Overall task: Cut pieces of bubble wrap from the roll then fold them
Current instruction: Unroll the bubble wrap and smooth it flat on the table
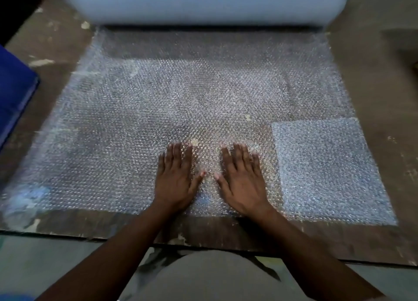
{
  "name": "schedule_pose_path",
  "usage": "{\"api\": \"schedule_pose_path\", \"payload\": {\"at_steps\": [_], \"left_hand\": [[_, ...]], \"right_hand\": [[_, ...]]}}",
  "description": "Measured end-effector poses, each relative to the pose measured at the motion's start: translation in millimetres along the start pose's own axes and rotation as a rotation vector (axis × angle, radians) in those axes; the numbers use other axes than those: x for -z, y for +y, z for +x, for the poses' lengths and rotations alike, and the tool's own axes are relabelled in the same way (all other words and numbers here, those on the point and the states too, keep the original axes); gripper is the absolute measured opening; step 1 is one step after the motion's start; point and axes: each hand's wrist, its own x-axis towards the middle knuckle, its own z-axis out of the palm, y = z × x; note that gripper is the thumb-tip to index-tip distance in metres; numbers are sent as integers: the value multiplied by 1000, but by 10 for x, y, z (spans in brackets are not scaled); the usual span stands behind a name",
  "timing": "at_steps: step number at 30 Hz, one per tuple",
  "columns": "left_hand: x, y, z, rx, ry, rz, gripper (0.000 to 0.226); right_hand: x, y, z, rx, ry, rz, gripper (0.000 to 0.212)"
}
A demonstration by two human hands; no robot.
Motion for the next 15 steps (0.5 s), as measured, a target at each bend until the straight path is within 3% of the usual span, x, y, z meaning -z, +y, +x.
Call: {"api": "schedule_pose_path", "payload": {"at_steps": [7, 15], "left_hand": [[143, -887, 6, -24, 25, 45, 86], [243, -1157, -33, -82, -66, -9, 89]], "right_hand": [[-214, -892, 393, 56, 7, -3, 77], [-309, -1085, 375, -54, -3, -78, 78]]}}
